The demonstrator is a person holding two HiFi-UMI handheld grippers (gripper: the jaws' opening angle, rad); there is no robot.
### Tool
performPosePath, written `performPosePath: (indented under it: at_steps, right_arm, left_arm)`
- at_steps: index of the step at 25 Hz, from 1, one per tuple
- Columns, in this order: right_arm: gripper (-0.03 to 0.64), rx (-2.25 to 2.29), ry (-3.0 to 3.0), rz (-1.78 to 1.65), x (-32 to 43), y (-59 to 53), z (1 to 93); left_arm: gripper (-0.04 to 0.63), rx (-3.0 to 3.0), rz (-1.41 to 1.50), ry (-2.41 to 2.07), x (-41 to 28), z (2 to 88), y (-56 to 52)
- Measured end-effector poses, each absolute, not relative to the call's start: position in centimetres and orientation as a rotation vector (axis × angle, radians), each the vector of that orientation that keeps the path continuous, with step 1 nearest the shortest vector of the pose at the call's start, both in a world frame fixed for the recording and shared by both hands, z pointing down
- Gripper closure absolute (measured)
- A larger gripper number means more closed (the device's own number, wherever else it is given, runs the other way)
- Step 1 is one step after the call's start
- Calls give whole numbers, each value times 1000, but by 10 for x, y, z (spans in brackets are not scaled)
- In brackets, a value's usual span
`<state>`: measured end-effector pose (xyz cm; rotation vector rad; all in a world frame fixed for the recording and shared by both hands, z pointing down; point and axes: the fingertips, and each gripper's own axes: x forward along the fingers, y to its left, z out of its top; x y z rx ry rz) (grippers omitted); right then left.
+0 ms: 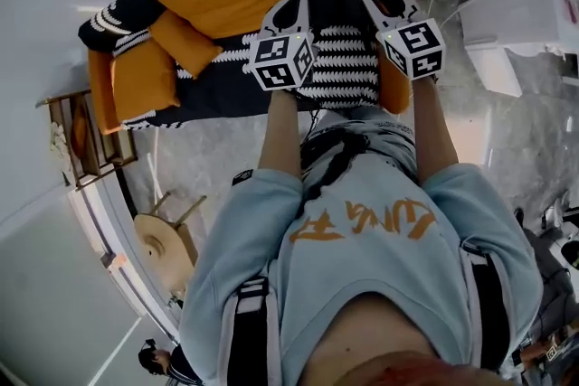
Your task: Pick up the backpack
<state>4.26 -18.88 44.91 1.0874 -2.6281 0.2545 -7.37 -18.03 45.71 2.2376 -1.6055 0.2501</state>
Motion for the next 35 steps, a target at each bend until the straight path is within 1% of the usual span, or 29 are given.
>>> performPosePath:
  at_steps: [6,13,18,23,30,31,32,34,35]
  right_arm:
    - [575,1017,-2646,328,43,-218,467]
    - [575,1010,-2653,410,36,-253,483]
    - [574,923,-2629,430,23,-267,497]
    - [574,822,-2582,404,25,-292,507]
    - [572,742,-2544,314,20,-323,508]
    - [565,721,-2554,311,18,-327,507]
    - [540,695,-2556,308,16,-330,507]
    - [463,629,-2551,316,12,-337,509]
    - [447,598,-2555,331,11,-341,508]
  left_arm:
    - [574,2222,320,-1599,-66,470,-200]
    - [572,2228,405,-1593,-75,479,-233]
    - [572,2241,475,-1504,-83,494,-249]
    - [572,2293,579,-1471,-86,506,-283]
    - [572,2374,642,-1351,-86,518,-324]
    - [572,2380,666,-1334,-87,522,-328]
    - [572,2386,694,-1315,-87,526,-332]
    - [572,2405,746,-1266,-85,533,-338]
    - [571,2423,756,-1232,-82,536,-341]
